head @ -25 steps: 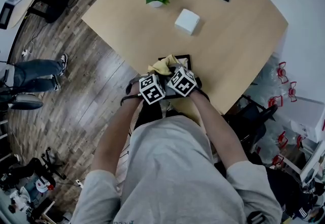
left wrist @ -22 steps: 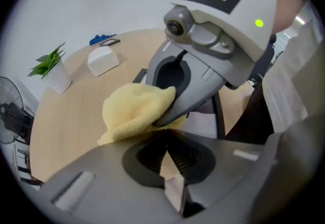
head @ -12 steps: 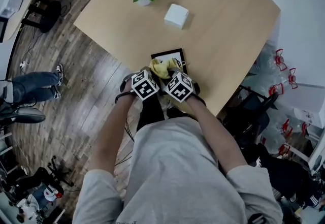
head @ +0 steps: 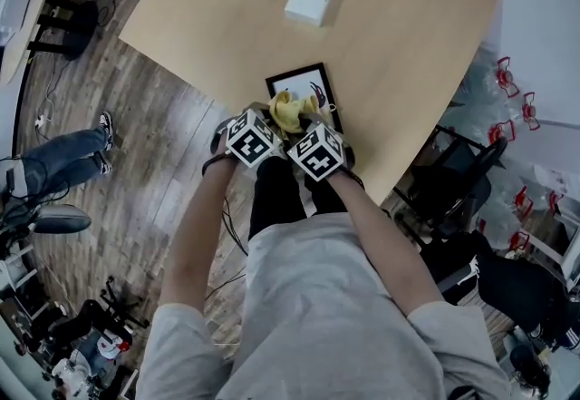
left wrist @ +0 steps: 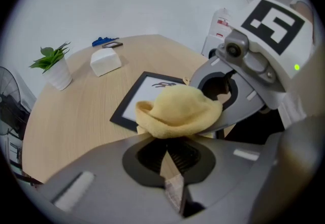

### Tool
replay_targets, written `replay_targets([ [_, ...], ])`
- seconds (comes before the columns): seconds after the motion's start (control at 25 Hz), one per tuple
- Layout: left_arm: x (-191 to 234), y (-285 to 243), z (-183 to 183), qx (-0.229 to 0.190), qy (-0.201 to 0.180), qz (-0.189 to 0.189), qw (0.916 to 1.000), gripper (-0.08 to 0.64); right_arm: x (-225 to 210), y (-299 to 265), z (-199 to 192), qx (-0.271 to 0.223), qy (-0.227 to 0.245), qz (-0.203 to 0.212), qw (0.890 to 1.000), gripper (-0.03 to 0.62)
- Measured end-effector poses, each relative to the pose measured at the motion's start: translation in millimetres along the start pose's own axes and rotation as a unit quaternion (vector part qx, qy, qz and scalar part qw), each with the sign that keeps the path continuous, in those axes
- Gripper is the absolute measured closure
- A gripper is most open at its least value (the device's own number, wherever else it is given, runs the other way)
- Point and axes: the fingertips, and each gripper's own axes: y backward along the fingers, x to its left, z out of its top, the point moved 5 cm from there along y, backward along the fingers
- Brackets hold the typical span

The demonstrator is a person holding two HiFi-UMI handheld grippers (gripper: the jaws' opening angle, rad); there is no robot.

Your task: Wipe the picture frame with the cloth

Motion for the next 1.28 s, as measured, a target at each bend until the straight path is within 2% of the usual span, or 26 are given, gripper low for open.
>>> replay_targets([
  [0.36,1,-1,-1,-0.008,-0.003,-0.006,0.9999,0.506,16,4,-10,0.027,-0.030,-0.033,0.999,0.541],
  [0.8,1,-1,3,-0.009,-0.026,-0.026,0.9993,0.506,37,15,-23,0.049,-0.015,-0.083,0.995,0.541],
  [1.08,0,-1,2,-0.014,-0.034,-0.027,0.9989,0.506,50,19,-27,0.052,0.016,-0.072,0.996,0.541],
  [1.28,1,-1,1,-0.009,-0.044,-0.031,0.9985,0.506,40,25,-34,0.051,0.019,-0.063,0.997,0.540],
])
